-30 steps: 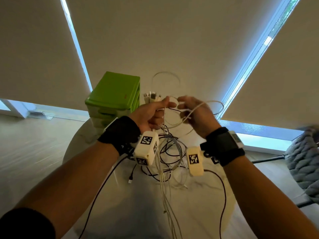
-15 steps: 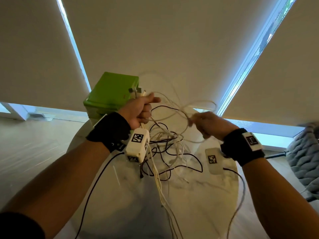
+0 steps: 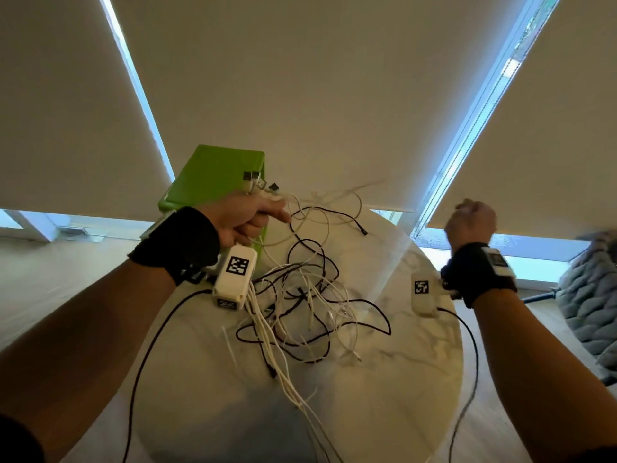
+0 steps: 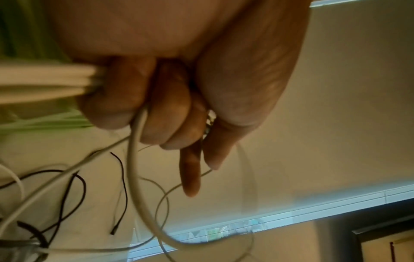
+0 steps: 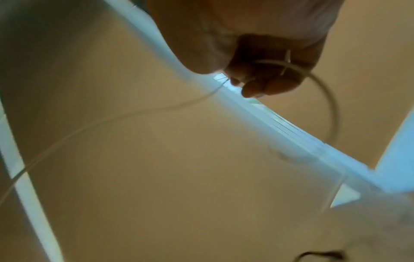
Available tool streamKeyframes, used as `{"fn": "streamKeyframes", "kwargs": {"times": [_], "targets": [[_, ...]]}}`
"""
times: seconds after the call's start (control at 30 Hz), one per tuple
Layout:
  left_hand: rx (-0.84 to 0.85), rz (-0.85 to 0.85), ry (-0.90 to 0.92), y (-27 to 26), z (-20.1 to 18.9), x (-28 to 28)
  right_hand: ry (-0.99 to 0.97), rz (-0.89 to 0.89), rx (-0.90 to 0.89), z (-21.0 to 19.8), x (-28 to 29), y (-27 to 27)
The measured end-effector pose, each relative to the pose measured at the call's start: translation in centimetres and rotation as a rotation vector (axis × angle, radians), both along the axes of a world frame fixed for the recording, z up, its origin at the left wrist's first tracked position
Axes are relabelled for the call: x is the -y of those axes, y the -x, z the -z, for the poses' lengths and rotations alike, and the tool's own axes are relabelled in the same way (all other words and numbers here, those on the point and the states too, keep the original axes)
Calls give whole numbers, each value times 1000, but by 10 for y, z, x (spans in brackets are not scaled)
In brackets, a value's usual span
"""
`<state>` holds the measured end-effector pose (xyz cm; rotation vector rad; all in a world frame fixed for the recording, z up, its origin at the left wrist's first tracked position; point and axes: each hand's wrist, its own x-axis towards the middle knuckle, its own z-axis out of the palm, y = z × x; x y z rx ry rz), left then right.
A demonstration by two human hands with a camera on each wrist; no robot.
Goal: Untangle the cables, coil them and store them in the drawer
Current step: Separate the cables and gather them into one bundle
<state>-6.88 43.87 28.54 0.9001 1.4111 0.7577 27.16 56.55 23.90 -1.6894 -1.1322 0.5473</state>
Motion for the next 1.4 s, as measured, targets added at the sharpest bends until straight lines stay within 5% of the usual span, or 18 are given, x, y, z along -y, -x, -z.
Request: {"fn": "streamKeyframes", "kwargs": {"times": [0.07,0.13,0.23,0.3,0.47,0.57,0.67,0.77,0.93,1.03,1.2,1.4], "targets": [[-9,-32,17,5,4,3,-26,60,-236,2,-9,-9],[12,-52,-2,4,7,5,118,-103,-255,5,-8,-4],[42,-20,-24,-5,5,5,465,-447,214,15,4,13],[15,11,-41,-11,1,3,427,-464,444,19,12,25],[-52,45,-70,-20,0,-1,-2,-659,151,-6,51,76],[-109,34,-99,-26,-2,-1,102,-1000,223,-21,73,104],[-204,-28,-159,-33,-5,1,213,-1145,416,-17,80,120],[-243,-249,-263,-33,-6,-1,256,-1140,591,-6,78,122],[-203,-469,-427,-28,-7,-1,82,-899,524,-15,62,106],[33,-494,-513,-24,-13,-5,107,-854,636,-11,50,98],[391,-492,-537,-9,-24,-4,236,-651,539,3,29,72],[663,-519,-565,3,-28,0,426,-729,615,19,22,61]]}}
